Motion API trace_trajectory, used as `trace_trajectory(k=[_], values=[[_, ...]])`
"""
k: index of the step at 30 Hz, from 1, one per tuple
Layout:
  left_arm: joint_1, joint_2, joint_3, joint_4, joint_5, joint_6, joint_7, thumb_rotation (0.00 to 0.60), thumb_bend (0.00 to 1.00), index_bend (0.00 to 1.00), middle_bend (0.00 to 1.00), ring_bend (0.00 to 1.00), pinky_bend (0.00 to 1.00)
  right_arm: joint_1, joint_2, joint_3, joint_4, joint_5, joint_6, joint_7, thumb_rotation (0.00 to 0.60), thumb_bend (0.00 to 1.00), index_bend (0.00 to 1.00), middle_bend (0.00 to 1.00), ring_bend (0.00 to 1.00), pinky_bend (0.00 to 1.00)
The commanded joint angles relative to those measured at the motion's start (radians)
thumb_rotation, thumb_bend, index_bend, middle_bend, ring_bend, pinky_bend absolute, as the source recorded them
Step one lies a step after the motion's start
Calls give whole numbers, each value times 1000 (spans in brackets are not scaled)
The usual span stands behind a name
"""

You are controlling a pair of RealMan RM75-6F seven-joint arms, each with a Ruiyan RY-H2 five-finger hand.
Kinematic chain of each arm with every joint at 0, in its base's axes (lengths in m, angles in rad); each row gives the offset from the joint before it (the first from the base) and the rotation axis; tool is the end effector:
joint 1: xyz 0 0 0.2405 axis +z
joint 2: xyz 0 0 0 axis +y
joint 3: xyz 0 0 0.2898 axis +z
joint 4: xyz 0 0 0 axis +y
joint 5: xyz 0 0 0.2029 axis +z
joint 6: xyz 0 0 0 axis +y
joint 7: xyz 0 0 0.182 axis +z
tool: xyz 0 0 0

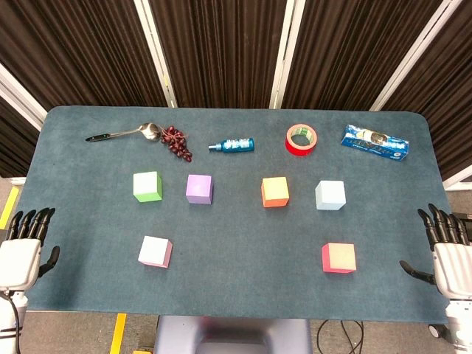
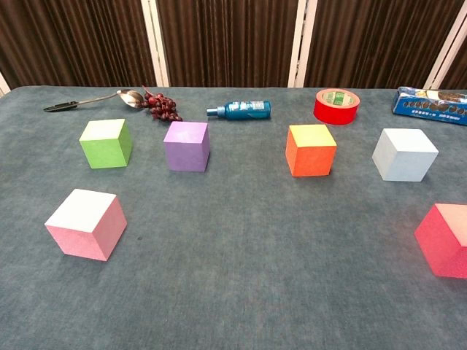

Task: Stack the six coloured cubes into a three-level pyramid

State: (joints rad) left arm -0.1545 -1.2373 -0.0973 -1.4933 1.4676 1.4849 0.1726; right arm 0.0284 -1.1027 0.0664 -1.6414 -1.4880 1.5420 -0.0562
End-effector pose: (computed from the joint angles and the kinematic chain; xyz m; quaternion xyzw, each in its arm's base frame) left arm -0.3369 0.2554 0.1600 -0.6130 -0.3122 -0.3660 0.6268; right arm -0.3418 -0.2045 0.1963 0.5735 -0.3725 0.3793 0.6232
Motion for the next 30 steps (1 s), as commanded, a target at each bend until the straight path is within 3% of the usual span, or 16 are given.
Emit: trace_trajectory(k=[1, 5, 14, 21, 30], values=[[-53, 9, -26, 13, 6, -60, -45, 600, 409, 73, 104, 92, 13, -2, 15, 2, -3, -10, 8, 8, 600, 55, 22, 95, 0, 114], [-149, 5, -71, 45, -6, -165, -86, 600, 408, 110, 120, 103, 31, 1, 21, 10, -1, -28, 22, 29, 600, 55, 26, 95, 0, 114], [-401, -72, -142, 186, -116, -542, -248, 600, 407, 88, 114, 112, 49, 12, 29, 26, -7, -18, 14, 23, 600, 55, 27, 95, 0, 114], [-526, -135, -157, 312, -200, -769, -360, 600, 403, 45, 50, 42, 52, 30, 26, 35, -17, 5, -17, 0, 600, 55, 27, 95, 0, 114], [-614, -205, -143, 443, -247, -914, -401, 600, 400, 0, 0, 0, 51, 54, 26, 50, -26, 29, -52, -17, 600, 55, 28, 95, 0, 114]])
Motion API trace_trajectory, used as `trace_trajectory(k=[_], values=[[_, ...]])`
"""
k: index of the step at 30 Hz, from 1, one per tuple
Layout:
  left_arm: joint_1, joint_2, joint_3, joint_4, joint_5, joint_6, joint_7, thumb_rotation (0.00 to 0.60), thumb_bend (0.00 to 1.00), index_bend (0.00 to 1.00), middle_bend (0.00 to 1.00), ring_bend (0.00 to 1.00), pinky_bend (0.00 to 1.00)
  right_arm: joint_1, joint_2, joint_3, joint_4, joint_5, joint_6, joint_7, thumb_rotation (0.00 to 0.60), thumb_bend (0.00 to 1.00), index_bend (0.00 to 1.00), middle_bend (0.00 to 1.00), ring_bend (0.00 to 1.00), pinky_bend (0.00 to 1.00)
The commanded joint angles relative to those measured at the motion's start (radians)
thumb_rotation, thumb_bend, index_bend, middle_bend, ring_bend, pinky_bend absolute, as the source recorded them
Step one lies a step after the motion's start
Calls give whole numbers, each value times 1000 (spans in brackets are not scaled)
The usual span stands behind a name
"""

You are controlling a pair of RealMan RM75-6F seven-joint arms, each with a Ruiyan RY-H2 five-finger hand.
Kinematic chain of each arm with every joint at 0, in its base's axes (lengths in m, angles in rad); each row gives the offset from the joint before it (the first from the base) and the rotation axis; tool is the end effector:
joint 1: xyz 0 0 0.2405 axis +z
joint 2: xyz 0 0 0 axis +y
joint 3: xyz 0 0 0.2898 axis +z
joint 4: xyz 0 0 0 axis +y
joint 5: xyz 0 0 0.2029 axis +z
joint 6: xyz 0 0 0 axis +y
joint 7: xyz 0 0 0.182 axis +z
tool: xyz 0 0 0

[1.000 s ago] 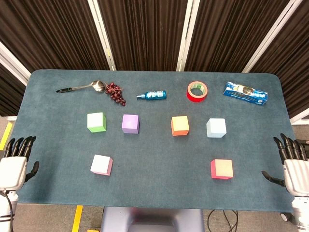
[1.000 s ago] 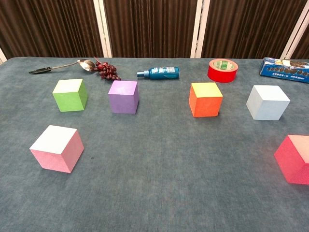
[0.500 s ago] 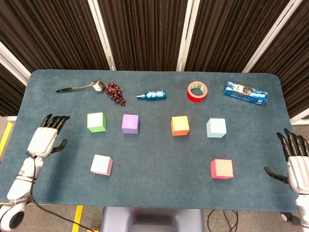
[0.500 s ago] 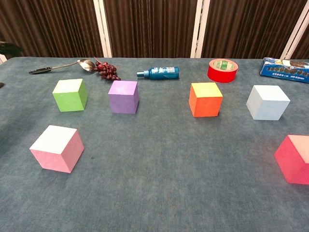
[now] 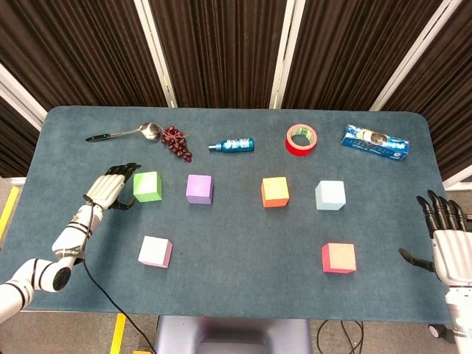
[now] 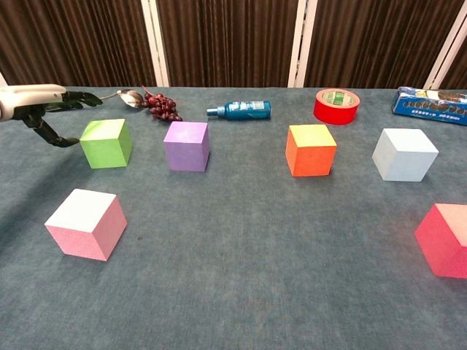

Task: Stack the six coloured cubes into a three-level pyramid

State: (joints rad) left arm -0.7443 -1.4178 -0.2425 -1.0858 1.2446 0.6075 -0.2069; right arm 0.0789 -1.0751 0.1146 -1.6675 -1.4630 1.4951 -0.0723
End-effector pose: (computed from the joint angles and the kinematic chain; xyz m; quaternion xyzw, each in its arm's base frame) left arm -0.2682 0.4736 0.0534 -0.6863 -0.4805 -0.3174 0.4442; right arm -0.3294 -0.2308 0.2057 0.5793 -0.3581 0.3879 0.6210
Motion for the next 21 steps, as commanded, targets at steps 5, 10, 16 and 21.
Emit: trace_trajectory(k=[5, 10, 16, 21], values=[[-46, -42, 9, 74, -36, -73, -40, 600, 400, 0, 0, 0, 51, 12, -6, 3, 3, 16, -22, -4, 600, 55, 28, 95, 0, 114], [-59, -54, 19, 105, -33, -91, -59, 600, 400, 0, 0, 0, 65, 16, -10, 5, 6, 28, -30, -4, 600, 55, 28, 95, 0, 114], [-77, -90, 22, 165, -20, -106, -107, 600, 400, 46, 71, 83, 124, 18, -13, 5, 3, 35, -32, -10, 600, 55, 28, 95, 0, 114], [-89, -126, 26, 219, 19, -87, -169, 600, 400, 191, 241, 261, 208, 14, -13, 4, -7, 43, -29, -18, 600, 55, 28, 95, 0, 114]])
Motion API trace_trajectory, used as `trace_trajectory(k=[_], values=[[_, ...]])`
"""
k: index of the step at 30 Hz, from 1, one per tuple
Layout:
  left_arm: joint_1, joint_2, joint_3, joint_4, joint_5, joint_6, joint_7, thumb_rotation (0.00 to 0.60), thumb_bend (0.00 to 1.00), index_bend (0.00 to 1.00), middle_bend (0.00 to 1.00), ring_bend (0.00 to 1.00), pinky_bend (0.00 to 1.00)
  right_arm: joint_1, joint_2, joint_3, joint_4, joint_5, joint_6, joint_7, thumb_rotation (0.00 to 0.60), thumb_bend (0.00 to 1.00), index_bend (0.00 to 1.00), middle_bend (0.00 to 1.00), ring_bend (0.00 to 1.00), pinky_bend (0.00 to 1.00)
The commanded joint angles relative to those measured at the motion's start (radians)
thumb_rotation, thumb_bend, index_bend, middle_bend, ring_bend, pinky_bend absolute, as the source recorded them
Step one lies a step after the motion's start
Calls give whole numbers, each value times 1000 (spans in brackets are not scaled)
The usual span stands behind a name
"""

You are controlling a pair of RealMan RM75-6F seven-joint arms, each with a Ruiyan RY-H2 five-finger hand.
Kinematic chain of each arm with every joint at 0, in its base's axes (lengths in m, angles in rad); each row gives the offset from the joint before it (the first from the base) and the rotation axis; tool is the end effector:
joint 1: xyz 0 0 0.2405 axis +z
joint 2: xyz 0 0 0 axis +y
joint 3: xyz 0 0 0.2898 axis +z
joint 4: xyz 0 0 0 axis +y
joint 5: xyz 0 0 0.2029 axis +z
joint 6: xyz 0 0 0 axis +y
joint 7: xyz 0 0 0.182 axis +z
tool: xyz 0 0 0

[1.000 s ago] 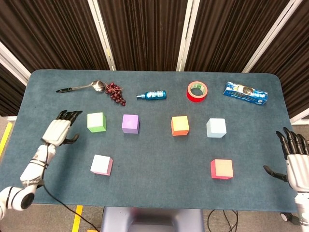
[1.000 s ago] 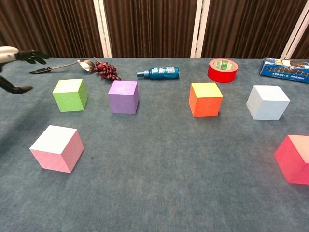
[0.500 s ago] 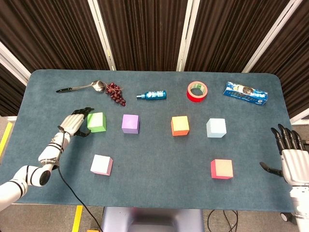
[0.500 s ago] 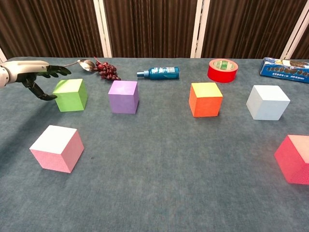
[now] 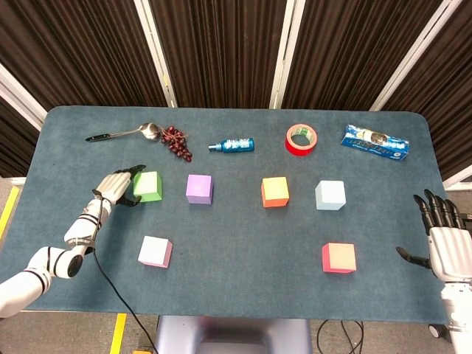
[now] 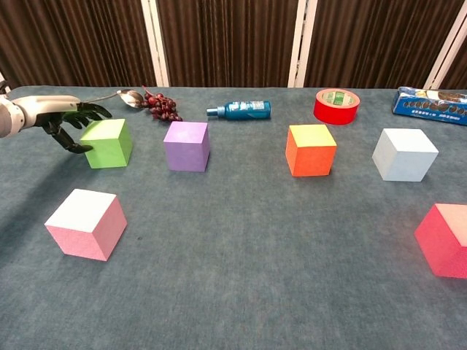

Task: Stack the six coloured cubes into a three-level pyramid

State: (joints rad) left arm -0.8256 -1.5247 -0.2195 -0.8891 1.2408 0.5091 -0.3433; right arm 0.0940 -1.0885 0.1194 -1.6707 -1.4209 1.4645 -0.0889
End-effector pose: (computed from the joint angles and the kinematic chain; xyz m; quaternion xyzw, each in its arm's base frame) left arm -0.2711 0.4990 0.0274 -0.6693 -0.5181 -0.3037 0.4375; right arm -0.3334 -0.2367 0.1991 0.5751 -0.3722 0.3778 0.6229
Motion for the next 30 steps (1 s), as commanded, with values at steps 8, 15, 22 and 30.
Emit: trace_trajectory(k=[8, 15, 22, 30], values=[[-20, -31, 22, 38, 115, 84, -146, 600, 392, 333, 382, 385, 284, -10, 6, -2, -24, -4, 21, -9, 600, 55, 30, 95, 0, 114], [-59, -54, 51, 63, 182, 106, -219, 600, 392, 328, 366, 376, 258, -22, 4, -9, -27, 6, 28, -14, 600, 55, 31, 95, 0, 114], [-86, -84, 69, 94, 199, 110, -234, 600, 392, 317, 359, 369, 249, -31, 6, -9, -27, 11, 36, -9, 600, 55, 32, 95, 0, 114], [-85, -105, 81, 106, 188, 125, -225, 600, 391, 315, 357, 362, 243, -32, 6, -10, -19, 17, 29, 0, 600, 55, 31, 95, 0, 114]])
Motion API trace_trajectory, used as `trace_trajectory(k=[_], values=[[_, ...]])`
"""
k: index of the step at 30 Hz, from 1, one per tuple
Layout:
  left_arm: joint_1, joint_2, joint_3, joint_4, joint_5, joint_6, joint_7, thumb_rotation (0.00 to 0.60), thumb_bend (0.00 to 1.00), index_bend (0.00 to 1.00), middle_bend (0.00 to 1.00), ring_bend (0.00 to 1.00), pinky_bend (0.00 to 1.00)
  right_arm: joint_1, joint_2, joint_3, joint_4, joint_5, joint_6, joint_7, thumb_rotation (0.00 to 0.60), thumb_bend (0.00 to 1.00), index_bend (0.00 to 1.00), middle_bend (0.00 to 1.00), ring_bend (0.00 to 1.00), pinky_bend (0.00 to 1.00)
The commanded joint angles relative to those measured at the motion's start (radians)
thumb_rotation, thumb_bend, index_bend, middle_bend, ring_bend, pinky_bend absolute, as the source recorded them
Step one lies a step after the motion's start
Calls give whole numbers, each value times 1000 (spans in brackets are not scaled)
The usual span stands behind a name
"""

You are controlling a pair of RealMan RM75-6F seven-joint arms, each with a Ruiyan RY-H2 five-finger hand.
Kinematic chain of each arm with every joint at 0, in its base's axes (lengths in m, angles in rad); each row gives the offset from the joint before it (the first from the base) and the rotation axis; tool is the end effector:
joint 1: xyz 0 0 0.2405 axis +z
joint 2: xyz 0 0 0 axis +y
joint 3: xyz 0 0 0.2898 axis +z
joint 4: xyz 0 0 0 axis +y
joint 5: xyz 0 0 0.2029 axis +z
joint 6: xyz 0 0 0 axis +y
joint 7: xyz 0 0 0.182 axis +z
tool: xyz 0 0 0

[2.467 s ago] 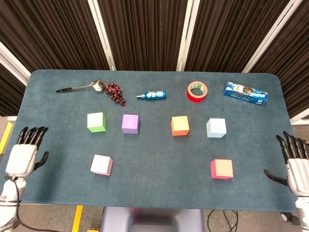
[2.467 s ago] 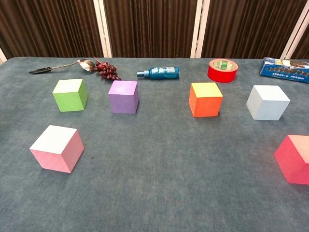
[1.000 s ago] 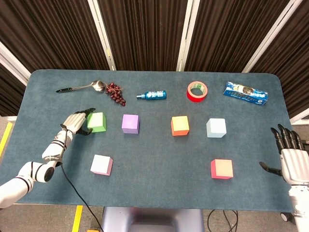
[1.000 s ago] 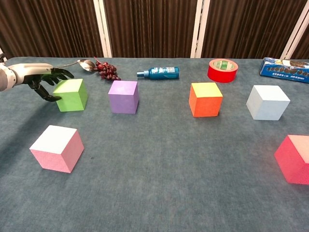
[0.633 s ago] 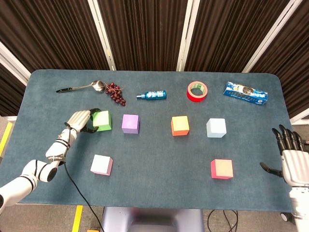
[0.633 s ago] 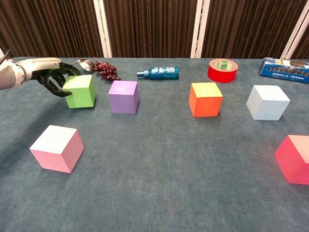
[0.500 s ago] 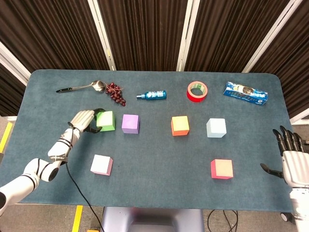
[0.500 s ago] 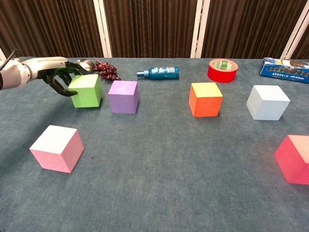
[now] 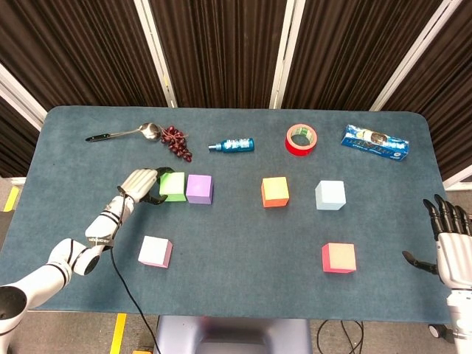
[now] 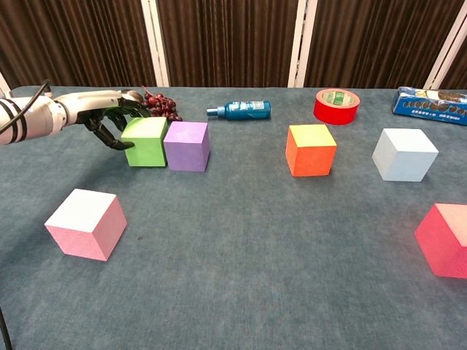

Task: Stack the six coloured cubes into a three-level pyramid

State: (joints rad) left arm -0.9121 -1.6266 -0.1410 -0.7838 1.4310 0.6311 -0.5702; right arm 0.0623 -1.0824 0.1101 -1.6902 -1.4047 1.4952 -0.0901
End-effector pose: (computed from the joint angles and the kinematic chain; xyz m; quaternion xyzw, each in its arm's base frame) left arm -0.2180 0.5079 -0.0088 -0.7091 -0.4761 -0.3560 0.3791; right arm -0.3389 -0.2235 0.2038 0.5581 -0.3821 0.3735 0.6348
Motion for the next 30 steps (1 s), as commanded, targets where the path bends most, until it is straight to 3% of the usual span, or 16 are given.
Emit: trace_trajectory(k=[1, 30], values=[[1, -5, 2, 3, -3, 5, 3, 600, 391, 315, 357, 360, 243, 1, 0, 0, 2, 1, -3, 2, 600, 55, 31, 95, 0, 114], [-7, -31, 4, -4, -48, 10, 66, 600, 390, 307, 349, 357, 229, -7, 2, 0, 13, 1, 0, 21, 600, 55, 31, 94, 0, 114]])
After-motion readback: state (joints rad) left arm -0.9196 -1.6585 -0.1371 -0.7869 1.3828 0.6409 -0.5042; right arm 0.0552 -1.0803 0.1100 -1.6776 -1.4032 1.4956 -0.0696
